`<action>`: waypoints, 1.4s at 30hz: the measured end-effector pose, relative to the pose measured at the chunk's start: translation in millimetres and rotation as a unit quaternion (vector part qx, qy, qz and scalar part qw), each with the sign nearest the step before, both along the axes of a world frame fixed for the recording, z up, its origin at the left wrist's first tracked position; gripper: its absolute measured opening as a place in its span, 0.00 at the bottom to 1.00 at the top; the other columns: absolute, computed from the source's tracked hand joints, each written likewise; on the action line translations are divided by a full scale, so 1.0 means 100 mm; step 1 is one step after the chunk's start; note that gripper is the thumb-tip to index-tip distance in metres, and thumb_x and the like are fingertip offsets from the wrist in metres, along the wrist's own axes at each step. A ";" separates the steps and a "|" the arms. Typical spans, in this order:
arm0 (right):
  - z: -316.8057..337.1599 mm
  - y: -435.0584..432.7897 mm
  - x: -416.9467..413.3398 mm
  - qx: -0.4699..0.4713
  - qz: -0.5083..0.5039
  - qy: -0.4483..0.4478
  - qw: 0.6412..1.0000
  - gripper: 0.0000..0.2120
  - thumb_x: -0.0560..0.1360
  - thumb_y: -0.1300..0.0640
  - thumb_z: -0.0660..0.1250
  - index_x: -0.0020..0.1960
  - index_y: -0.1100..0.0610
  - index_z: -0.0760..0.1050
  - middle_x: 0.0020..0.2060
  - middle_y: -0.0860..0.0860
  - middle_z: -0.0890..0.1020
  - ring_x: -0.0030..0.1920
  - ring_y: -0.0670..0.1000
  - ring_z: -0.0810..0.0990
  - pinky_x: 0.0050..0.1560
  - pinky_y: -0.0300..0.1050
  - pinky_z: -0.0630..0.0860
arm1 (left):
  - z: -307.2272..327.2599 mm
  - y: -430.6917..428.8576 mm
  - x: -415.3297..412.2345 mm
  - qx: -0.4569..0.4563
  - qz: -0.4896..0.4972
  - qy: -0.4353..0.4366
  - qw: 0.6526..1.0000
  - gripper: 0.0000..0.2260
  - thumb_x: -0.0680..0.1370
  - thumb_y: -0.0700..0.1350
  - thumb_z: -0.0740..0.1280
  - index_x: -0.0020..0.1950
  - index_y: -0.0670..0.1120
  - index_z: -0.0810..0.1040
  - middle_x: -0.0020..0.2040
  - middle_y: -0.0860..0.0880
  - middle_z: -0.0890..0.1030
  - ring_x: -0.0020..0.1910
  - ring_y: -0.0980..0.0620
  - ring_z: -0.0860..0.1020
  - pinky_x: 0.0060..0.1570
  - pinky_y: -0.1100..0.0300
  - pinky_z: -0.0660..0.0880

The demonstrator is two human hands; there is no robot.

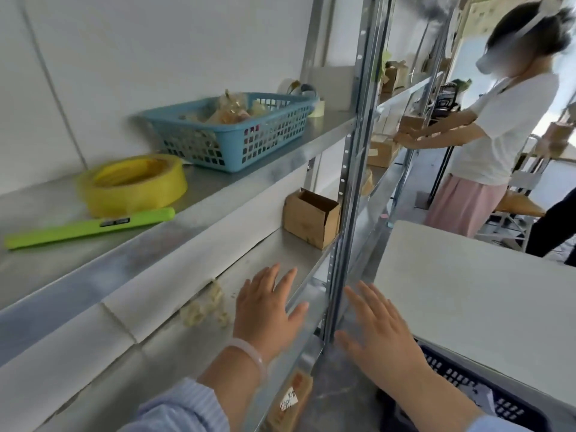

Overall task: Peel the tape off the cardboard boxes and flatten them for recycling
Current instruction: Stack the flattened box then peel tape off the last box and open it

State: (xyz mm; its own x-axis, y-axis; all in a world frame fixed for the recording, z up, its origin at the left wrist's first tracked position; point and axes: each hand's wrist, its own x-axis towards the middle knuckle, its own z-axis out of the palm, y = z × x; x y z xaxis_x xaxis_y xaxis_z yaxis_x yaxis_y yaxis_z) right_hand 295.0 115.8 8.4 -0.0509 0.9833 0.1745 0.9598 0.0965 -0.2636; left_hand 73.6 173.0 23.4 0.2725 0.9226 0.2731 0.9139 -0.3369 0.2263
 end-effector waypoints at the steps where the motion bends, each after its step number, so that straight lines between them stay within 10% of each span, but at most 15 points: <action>1: -0.05 0.11 0.05 -0.008 -0.002 0.002 1.000 0.37 0.72 0.30 0.45 0.77 0.40 0.41 0.79 0.44 0.45 0.77 0.46 0.39 0.77 0.49 0.43 | 0.01 0.14 0.07 -0.002 -0.004 -0.004 1.000 0.30 0.77 0.67 0.49 0.77 0.59 0.53 0.78 0.52 0.54 0.77 0.51 0.53 0.74 0.47 0.55; 16: -0.22 2.54 0.86 -0.104 0.058 0.069 0.991 0.40 0.76 0.33 0.56 0.77 0.43 0.36 0.78 0.43 0.42 0.78 0.49 0.42 0.73 0.48 0.41 | -0.33 1.85 0.95 -0.094 0.075 -0.127 0.985 0.29 0.78 0.64 0.55 0.77 0.60 0.52 0.79 0.57 0.54 0.77 0.56 0.51 0.75 0.55 0.53; 28: -0.22 3.98 1.16 -0.211 0.103 0.228 0.945 0.38 0.77 0.41 0.63 0.77 0.40 0.43 0.77 0.47 0.56 0.75 0.56 0.62 0.71 0.57 0.64 | -0.49 2.68 1.55 -0.210 0.207 -0.326 0.898 0.32 0.78 0.60 0.62 0.78 0.55 0.53 0.77 0.54 0.57 0.75 0.56 0.57 0.71 0.61 0.53; 33: -0.33 3.80 1.08 -0.168 0.186 0.278 0.927 0.24 0.77 0.48 0.65 0.69 0.35 0.62 0.64 0.35 0.68 0.61 0.39 0.71 0.59 0.33 0.67 | -0.42 2.84 1.55 -0.222 0.268 -0.540 0.766 0.33 0.79 0.54 0.65 0.78 0.57 0.51 0.71 0.56 0.65 0.55 0.66 0.73 0.43 0.72 0.73; 37: -0.30 3.57 0.94 -0.153 0.262 0.324 0.896 0.26 0.76 0.62 0.63 0.62 0.32 0.67 0.59 0.28 0.68 0.61 0.28 0.65 0.52 0.19 0.61 | -0.31 2.72 1.38 -0.188 0.286 -0.534 0.773 0.24 0.71 0.64 0.69 0.62 0.79 0.62 0.53 0.69 0.74 0.47 0.76 0.75 0.37 0.78 0.70; 42: -0.32 3.37 0.72 -0.159 0.359 0.325 0.861 0.24 0.71 0.68 0.60 0.56 0.44 0.79 0.55 0.30 0.74 0.59 0.34 0.71 0.56 0.23 0.64 | -0.28 2.55 1.20 -0.213 0.284 -0.494 0.793 0.38 0.57 0.64 0.77 0.61 0.75 0.61 0.57 0.61 0.79 0.56 0.57 0.79 0.57 0.56 0.76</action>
State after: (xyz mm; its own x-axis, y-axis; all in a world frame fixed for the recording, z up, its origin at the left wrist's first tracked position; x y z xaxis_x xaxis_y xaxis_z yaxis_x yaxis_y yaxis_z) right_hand 367.5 453.2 -23.1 -0.6584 0.7424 0.1239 0.3232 0.4276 -0.8442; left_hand 193.1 428.0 -4.9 -0.3743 0.8856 -0.2750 0.1955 0.3652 0.9102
